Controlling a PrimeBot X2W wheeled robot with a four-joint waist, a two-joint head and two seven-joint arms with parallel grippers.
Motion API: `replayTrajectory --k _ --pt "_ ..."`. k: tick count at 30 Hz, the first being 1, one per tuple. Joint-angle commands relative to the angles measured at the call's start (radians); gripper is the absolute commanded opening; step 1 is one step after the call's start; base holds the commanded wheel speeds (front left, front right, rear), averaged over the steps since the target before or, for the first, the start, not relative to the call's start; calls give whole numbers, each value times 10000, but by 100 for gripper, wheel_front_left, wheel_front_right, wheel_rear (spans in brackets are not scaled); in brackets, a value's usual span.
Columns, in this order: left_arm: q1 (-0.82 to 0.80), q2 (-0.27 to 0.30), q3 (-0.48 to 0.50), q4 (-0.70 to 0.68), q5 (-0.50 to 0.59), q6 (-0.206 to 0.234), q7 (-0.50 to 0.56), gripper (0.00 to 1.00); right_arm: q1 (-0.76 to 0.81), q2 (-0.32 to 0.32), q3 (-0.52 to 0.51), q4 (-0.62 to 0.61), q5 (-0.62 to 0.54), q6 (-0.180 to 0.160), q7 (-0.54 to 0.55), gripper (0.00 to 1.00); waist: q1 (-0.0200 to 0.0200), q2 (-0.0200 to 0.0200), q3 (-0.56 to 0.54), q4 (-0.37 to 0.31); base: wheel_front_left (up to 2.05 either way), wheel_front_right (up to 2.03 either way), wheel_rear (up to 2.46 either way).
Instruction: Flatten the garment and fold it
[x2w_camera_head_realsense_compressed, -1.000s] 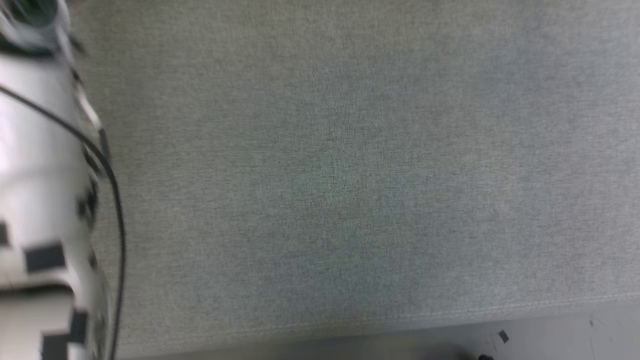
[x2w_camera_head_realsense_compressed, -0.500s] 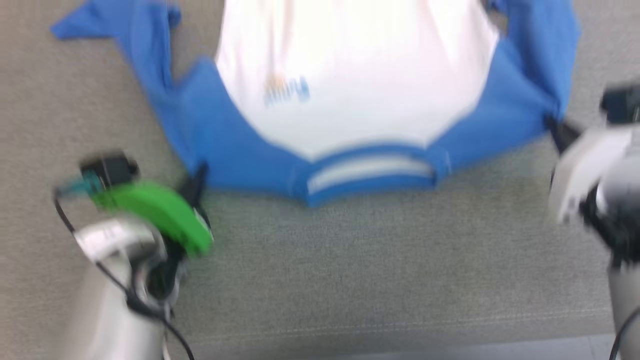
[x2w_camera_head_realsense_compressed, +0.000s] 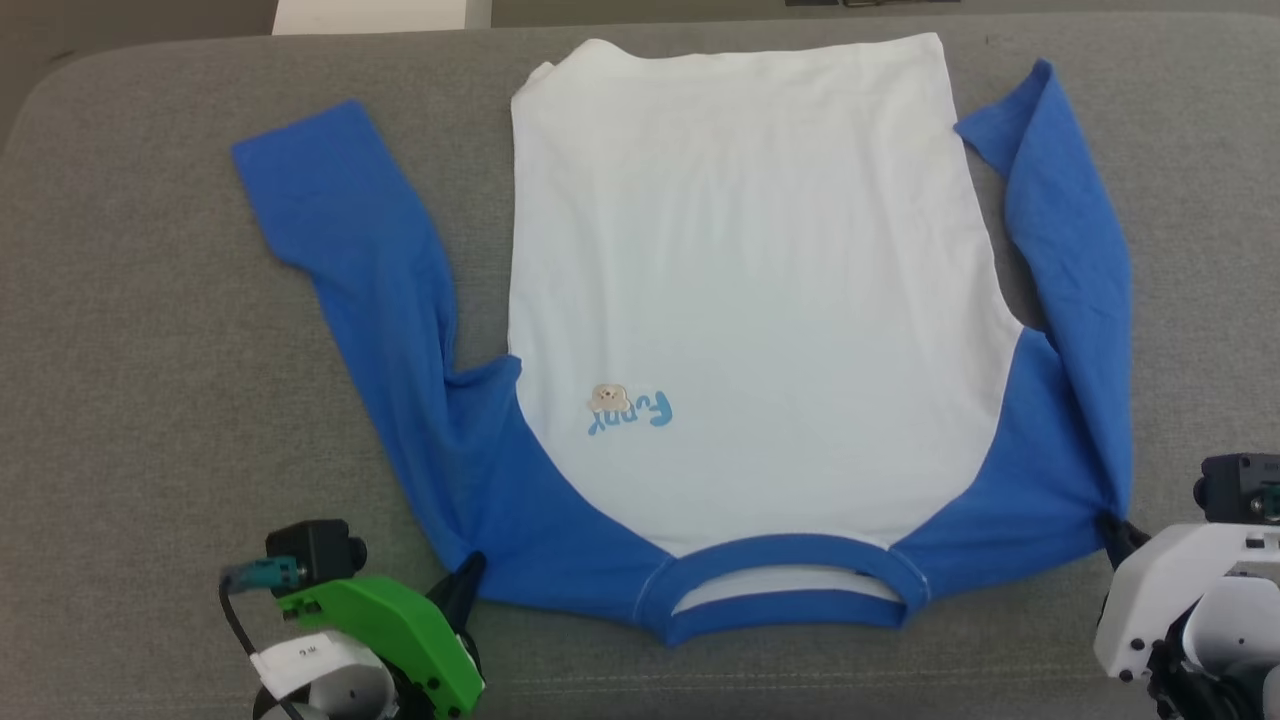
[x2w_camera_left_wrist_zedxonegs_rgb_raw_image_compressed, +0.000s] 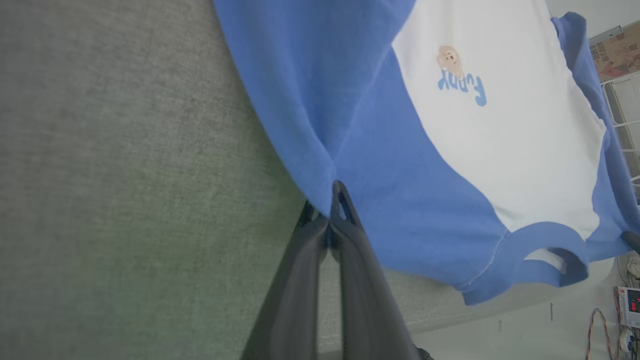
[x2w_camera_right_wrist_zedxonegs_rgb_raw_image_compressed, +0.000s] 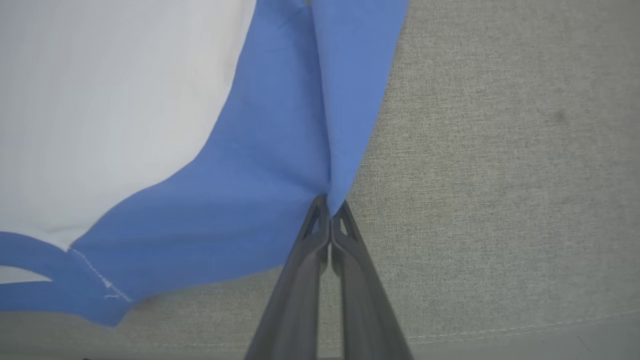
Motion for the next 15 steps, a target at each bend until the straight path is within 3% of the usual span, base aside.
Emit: replayTrajectory --k 1,11,12,13,14,15 --pt "237 -6 23 83 -20 82 -3 0 138 33 -108 107 -135 -23 -121 0 1 0 -101 77 0 0 0" --pt "198 -221 -302 890 254 -18 -457 0 52 295 -181 1666 -286 -23 -836 0 1 0 44 198 0 0 0" --pt "145 -255 -309 967 278 -26 -539 36 7 302 -173 1796 -315 -23 -893 0 1 0 47 210 0 0 0" --pt "82 -308 -336 1054 296 -49 -619 90 -43 309 -150 1945 -353 -23 -990 19 1 0 34 230 0 0 0" --pt "42 -341 -360 1122 306 -66 -662 100 -75 311 -110 2039 -380 -23 -1077 61 1 0 18 243 0 0 0" --pt "3 -378 -383 1174 315 -90 -720 100 -99 298 -36 2127 -413 -23 -1204 100 1 0 -9 254 0 0 0"
